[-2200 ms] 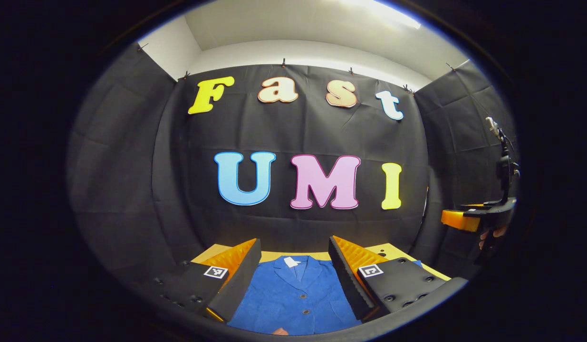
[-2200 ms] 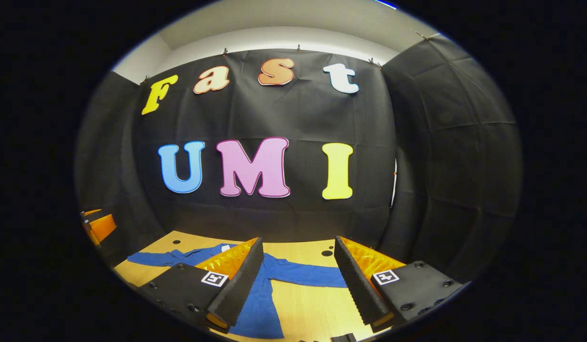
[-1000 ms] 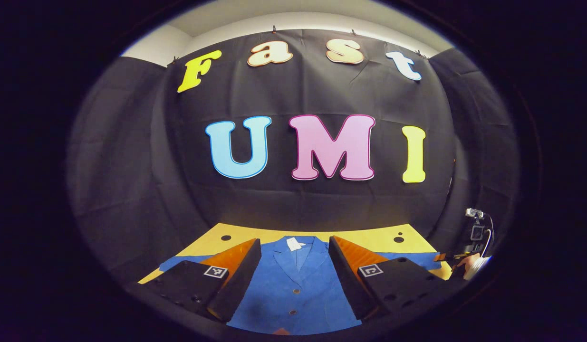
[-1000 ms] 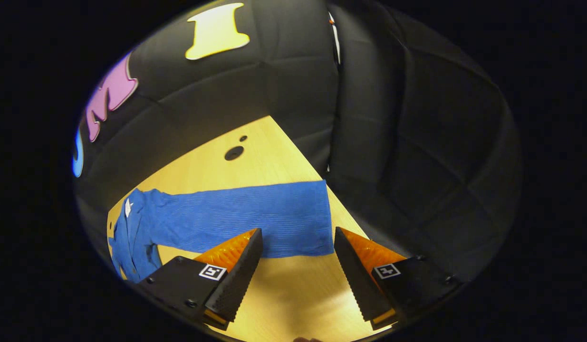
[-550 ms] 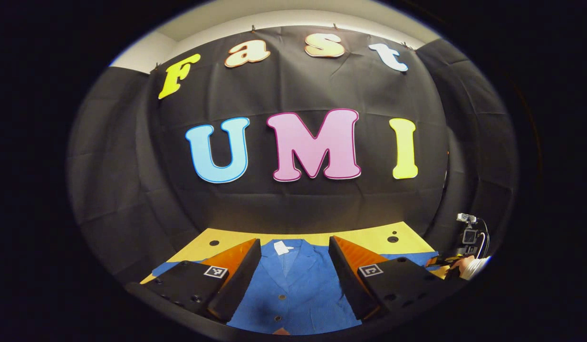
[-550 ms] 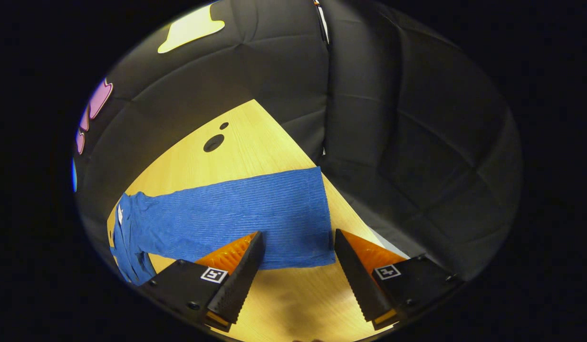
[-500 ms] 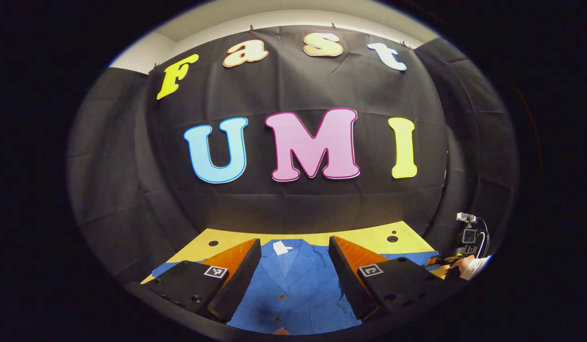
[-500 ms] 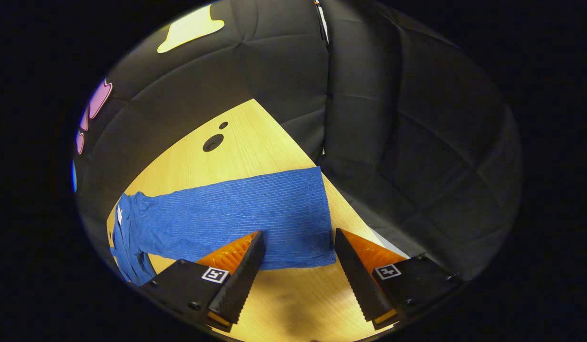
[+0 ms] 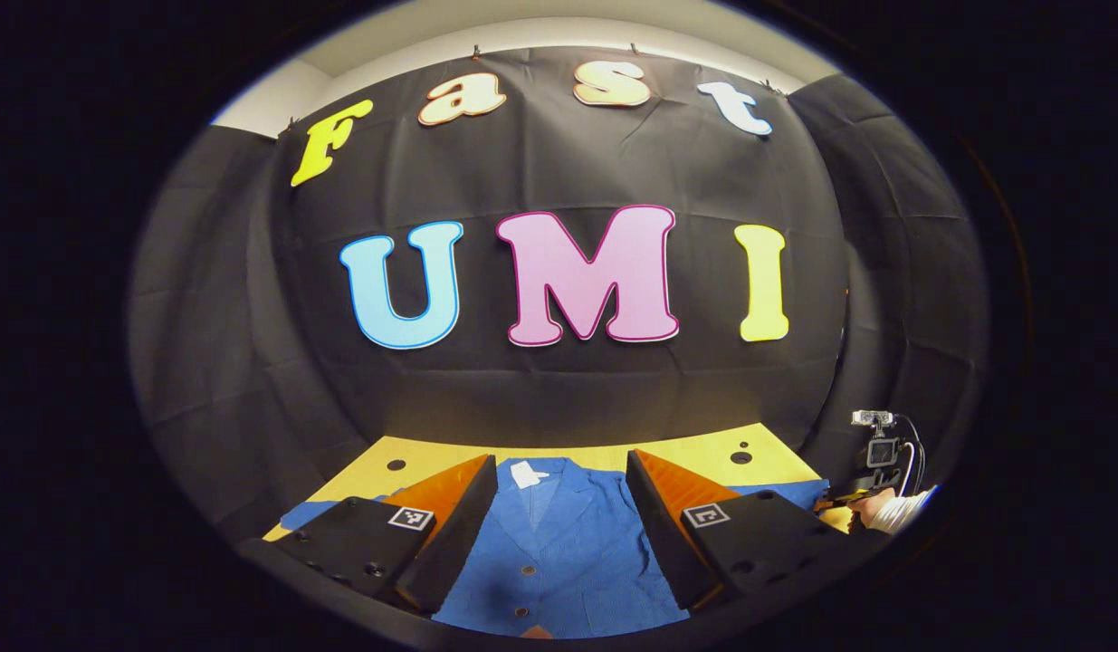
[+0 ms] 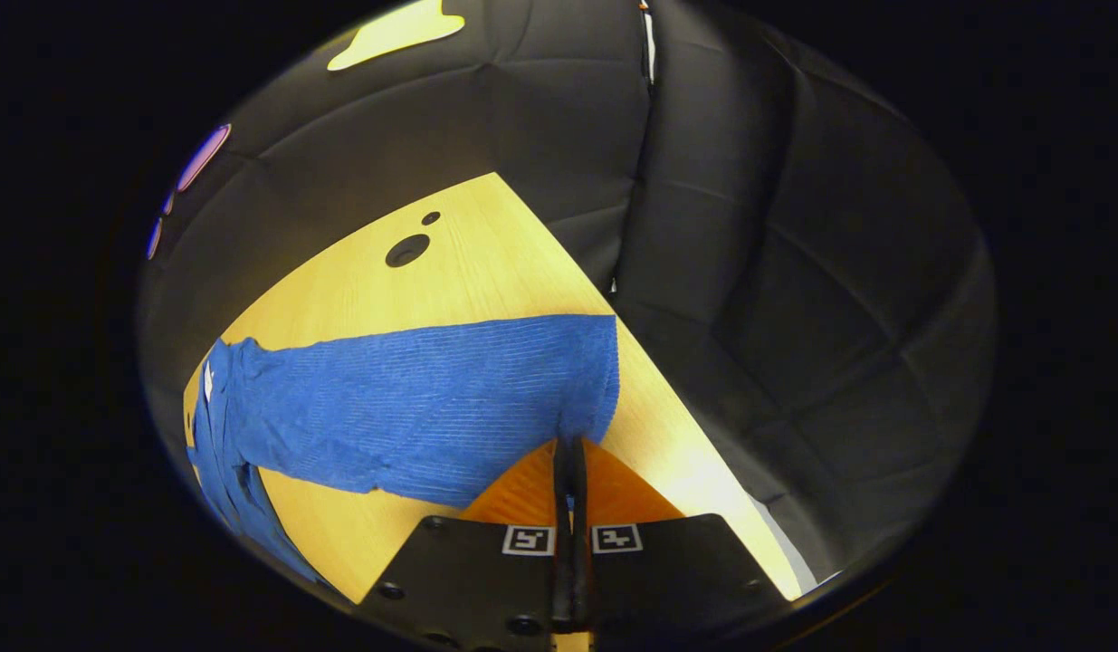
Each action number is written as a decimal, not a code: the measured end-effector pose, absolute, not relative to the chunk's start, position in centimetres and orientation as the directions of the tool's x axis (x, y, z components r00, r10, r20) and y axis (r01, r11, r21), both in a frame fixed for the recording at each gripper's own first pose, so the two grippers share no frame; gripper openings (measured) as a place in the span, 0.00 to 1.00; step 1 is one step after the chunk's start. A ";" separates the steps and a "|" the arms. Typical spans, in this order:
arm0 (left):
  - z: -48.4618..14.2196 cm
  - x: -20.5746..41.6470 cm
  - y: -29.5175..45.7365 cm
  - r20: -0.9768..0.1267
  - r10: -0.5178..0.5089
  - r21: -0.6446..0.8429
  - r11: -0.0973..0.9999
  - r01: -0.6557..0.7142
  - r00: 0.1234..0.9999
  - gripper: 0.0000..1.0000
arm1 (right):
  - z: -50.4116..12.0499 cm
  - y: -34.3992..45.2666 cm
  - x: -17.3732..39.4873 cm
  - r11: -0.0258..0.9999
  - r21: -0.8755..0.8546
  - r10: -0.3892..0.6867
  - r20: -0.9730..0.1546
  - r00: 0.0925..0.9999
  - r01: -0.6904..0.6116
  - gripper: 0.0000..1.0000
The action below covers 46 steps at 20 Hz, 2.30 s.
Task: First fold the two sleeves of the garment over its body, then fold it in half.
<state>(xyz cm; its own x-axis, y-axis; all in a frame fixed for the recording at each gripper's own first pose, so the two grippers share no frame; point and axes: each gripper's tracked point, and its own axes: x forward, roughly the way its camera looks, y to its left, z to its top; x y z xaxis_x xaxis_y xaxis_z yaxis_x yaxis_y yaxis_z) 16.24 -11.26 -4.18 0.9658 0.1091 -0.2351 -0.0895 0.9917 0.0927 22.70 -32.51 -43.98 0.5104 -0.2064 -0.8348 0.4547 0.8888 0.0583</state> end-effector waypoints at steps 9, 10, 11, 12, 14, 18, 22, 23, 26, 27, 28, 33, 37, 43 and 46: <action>-4.4 14.2 -7.9 -0.235 0.122 0.069 0.992 -0.108 0.964 0.82 | -40.2 -30.5 22.9 0.899 0.066 -0.224 -0.780 0.584 0.433 0.01; -4.5 14.0 -7.6 -0.233 0.116 0.062 0.993 -0.105 0.966 0.82 | -39.3 -29.7 23.1 0.904 0.068 -0.222 -0.768 0.600 0.422 0.01; -4.4 13.6 -7.2 -0.232 0.109 0.054 0.994 -0.099 0.967 0.82 | -38.2 -28.5 23.2 0.908 0.080 -0.215 -0.755 0.620 0.412 0.01; -4.5 13.2 -6.6 -0.232 0.104 0.046 0.994 -0.096 0.967 0.82 | -36.8 -27.3 23.4 0.910 0.096 -0.207 -0.739 0.641 0.404 0.01; -4.3 12.2 -4.8 -0.224 0.102 0.025 0.995 -0.099 0.969 0.82 | -33.7 -24.5 23.5 0.913 0.121 -0.202 -0.696 0.689 0.390 0.01; -3.5 10.1 0.5 -0.195 0.109 0.009 0.994 -0.109 0.975 0.82 | -26.4 -18.0 23.2 0.938 0.097 -0.225 -0.561 0.796 0.333 0.00; -2.9 7.8 7.1 -0.160 0.139 0.001 0.990 -0.140 0.977 0.82 | -20.7 -10.3 23.3 0.976 0.011 -0.187 -0.467 0.864 0.217 0.00; -3.0 7.3 8.6 -0.158 0.144 -0.006 0.989 -0.146 0.977 0.82 | -19.6 -7.7 23.8 0.982 0.002 -0.170 -0.453 0.875 0.191 0.01; -4.2 5.8 13.6 -0.177 0.180 -0.029 0.982 -0.188 0.968 0.82 | -18.2 -0.1 25.7 0.994 0.000 -0.097 -0.446 0.890 0.108 0.00; -4.4 5.3 15.2 -0.180 0.195 -0.040 0.978 -0.205 0.964 0.82 | -18.0 2.6 26.4 0.997 0.005 -0.069 -0.447 0.892 0.080 0.01; -4.6 4.8 16.9 -0.181 0.213 -0.048 0.973 -0.225 0.960 0.82 | -17.5 5.3 27.0 0.999 0.007 -0.043 -0.446 0.894 0.052 0.01; -6.5 2.2 24.5 -0.205 0.309 -0.051 0.944 -0.326 0.928 0.82 | -16.8 20.2 29.6 0.994 0.012 0.107 -0.416 0.903 -0.112 0.00; -8.2 0.1 30.0 -0.234 0.389 -0.044 0.911 -0.410 0.891 0.82 | -21.5 31.1 30.6 0.974 0.061 0.218 -0.485 0.847 -0.216 0.00; -10.6 -3.8 36.2 -0.283 0.497 0.009 0.857 -0.515 0.820 0.81 | -33.9 38.7 33.0 0.954 0.189 0.299 -0.632 0.715 -0.231 0.00; -12.8 -5.2 37.7 -0.319 0.520 0.028 0.841 -0.540 0.793 0.82 | -37.7 39.9 33.8 0.946 0.263 0.320 -0.680 0.660 -0.189 0.01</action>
